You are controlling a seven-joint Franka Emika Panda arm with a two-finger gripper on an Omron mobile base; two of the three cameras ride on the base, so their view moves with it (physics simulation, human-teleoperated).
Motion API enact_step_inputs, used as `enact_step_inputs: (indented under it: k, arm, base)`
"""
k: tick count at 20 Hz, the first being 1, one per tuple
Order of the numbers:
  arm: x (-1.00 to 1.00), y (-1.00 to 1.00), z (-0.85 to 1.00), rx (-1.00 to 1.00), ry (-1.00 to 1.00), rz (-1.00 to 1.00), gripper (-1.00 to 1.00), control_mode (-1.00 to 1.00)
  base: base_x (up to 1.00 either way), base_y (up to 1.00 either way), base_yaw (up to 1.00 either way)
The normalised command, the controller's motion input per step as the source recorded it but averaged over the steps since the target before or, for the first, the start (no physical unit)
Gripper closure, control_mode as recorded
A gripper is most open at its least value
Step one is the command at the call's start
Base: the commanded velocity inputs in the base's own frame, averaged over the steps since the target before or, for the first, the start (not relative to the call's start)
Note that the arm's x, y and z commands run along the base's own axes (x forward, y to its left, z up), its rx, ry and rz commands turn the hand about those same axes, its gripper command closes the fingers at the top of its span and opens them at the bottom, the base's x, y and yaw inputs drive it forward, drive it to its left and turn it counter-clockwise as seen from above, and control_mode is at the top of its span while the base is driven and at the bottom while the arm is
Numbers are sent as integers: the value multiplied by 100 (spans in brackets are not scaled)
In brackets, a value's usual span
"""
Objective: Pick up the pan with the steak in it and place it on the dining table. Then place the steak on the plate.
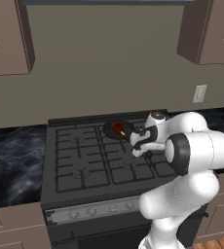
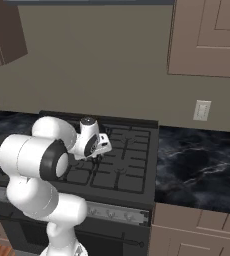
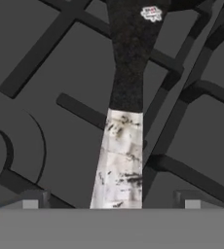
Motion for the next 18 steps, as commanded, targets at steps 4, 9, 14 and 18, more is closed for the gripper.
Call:
enact_step_inputs:
  k: [4,9,14,18]
  arm:
    - [16,-1,-30,6,3,-1,-100,-100]
    - [14,-3,-20,5,0,0,-100,-100]
    - [0,0,-4,-3,0,0,100,-100]
    - [0,0,-23,-9,0,0,100,-100]
  base:
    - [0,0,0]
    - [0,0,0]
    - [0,0,0]
    - [0,0,0]
